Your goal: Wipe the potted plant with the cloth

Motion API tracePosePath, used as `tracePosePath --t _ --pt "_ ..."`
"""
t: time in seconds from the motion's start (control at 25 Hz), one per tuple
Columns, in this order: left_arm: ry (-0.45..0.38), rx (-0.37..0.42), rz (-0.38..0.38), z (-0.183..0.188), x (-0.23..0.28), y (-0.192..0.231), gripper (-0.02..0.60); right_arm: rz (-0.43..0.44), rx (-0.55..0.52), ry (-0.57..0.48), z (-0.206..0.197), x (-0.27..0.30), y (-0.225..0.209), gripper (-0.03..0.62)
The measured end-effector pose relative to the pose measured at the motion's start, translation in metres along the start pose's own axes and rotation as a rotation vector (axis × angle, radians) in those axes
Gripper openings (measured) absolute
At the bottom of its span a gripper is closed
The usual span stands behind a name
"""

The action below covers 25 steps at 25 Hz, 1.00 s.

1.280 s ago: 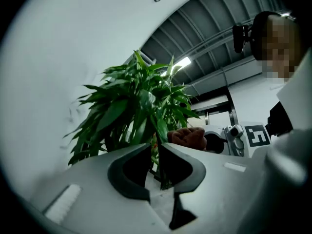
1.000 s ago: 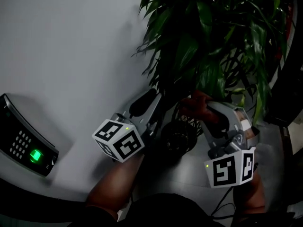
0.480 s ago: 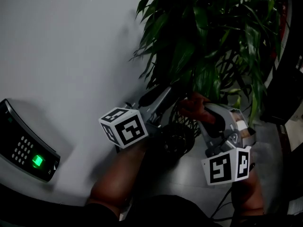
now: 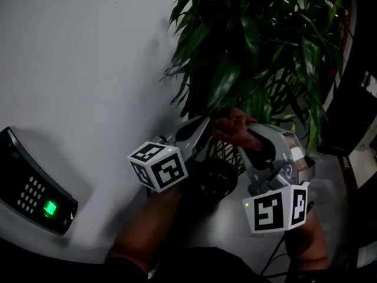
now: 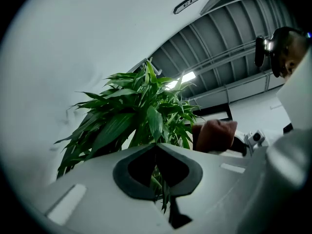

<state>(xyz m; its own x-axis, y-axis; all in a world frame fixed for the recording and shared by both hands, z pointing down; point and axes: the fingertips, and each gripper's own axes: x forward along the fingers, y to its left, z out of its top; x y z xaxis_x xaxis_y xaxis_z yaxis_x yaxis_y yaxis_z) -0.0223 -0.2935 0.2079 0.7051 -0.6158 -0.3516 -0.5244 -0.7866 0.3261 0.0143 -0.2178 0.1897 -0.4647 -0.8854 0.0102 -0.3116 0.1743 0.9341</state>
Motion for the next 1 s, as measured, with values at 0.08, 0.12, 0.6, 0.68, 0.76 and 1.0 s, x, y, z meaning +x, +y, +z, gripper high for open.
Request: tracePosePath --t 0.08,0.12,0.6,0.68,0.76,1.0 --pt "0.016 0.015 0.013 -0.008 0.001 0.004 0.016 -0.042 -0.034 -0.011 0.015 0.012 -0.012 0.071" --pt "0.025 0.026 0.020 -0.011 0.002 0.006 0.015 -0.069 -0.054 -0.009 0.020 0.020 -0.020 0.071" --pt "0.100 0.178 0.085 -0.034 0.004 0.011 0.015 -0.231 -0.222 0.233 -0.020 0.123 -0.098 0.071" --pt "0.105 0.185 0.090 -0.036 0.004 0.014 0.015 -0.177 -0.250 0.247 -0.025 0.129 -0.084 0.071" --pt "0.110 0.186 0.097 -0.038 0.003 0.018 0.015 -0.123 -0.283 0.252 -0.027 0.132 -0.066 0.071" --pt "0.124 0.201 0.114 -0.042 0.002 0.023 0.016 -0.020 -0.341 0.247 -0.028 0.130 -0.025 0.071"
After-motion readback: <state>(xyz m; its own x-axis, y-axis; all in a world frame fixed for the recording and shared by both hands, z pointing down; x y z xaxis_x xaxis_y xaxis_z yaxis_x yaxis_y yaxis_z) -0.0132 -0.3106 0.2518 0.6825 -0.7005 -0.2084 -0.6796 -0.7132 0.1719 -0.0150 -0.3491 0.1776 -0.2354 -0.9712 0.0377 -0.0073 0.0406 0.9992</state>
